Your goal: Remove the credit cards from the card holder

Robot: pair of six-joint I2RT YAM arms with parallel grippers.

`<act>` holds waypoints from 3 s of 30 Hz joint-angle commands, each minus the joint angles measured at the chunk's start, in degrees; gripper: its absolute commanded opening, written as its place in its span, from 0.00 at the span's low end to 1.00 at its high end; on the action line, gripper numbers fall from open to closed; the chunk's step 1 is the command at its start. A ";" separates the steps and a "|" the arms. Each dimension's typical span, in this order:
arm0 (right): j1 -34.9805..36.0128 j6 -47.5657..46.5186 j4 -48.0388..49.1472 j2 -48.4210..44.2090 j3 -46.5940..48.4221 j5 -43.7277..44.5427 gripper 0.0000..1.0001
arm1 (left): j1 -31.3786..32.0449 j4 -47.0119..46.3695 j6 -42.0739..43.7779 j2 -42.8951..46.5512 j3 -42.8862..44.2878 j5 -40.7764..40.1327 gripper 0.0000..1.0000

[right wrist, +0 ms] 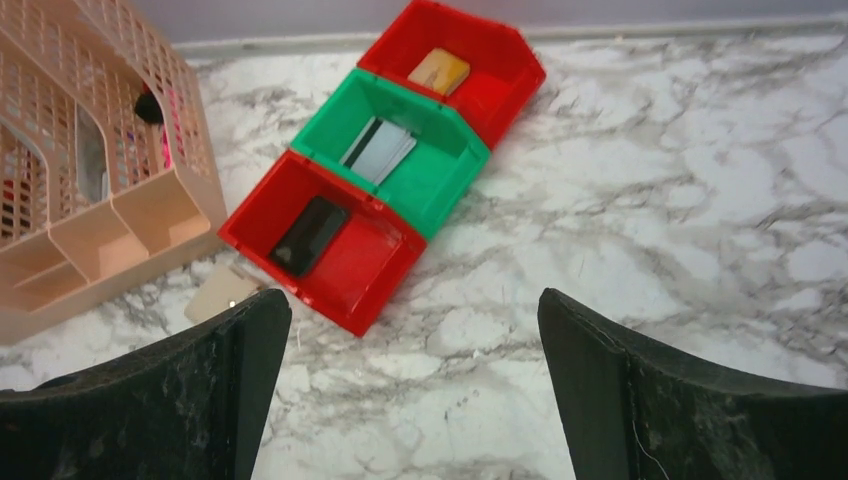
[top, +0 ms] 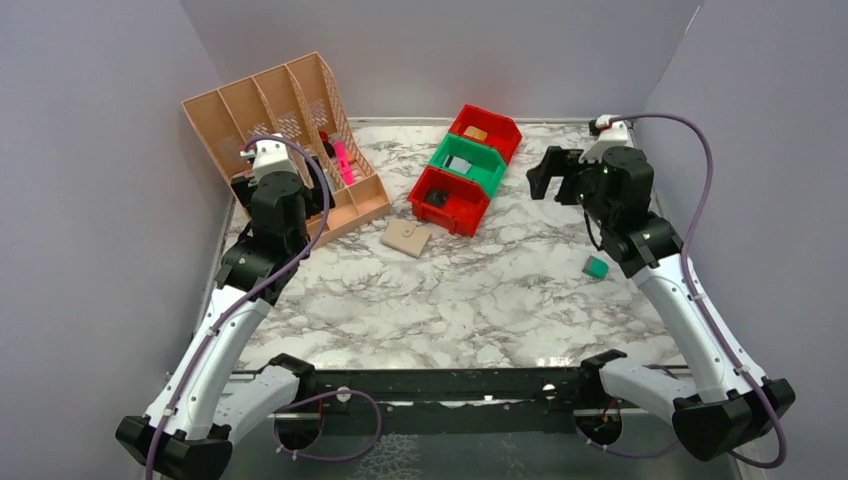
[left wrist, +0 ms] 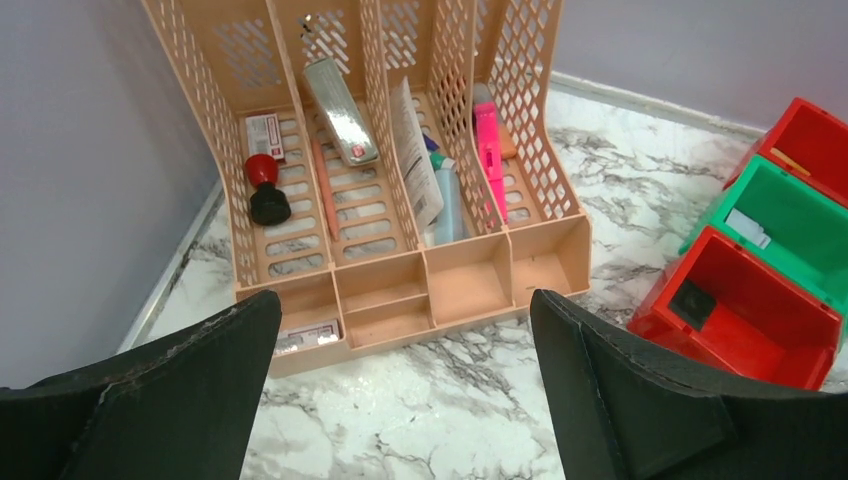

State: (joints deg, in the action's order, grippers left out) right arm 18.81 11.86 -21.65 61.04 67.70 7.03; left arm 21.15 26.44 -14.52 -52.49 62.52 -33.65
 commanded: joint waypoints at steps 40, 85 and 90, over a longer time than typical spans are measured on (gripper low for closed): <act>32.30 8.02 5.01 60.89 28.06 1.66 0.84 | -3.42 -7.13 -5.41 18.78 -26.32 6.36 0.99; 30.94 17.48 -0.24 3.59 -18.35 31.01 0.99 | -8.23 -7.59 -5.52 12.94 -25.51 15.19 0.99; 20.16 11.38 3.21 9.48 -11.05 18.29 0.99 | -8.31 -7.56 -5.60 12.61 -25.43 15.34 0.99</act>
State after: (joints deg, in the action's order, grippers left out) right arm 46.24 30.68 -23.16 66.72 52.31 31.99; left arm 13.21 20.23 -19.70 -39.88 36.56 -19.75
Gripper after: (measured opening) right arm 0.993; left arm 0.987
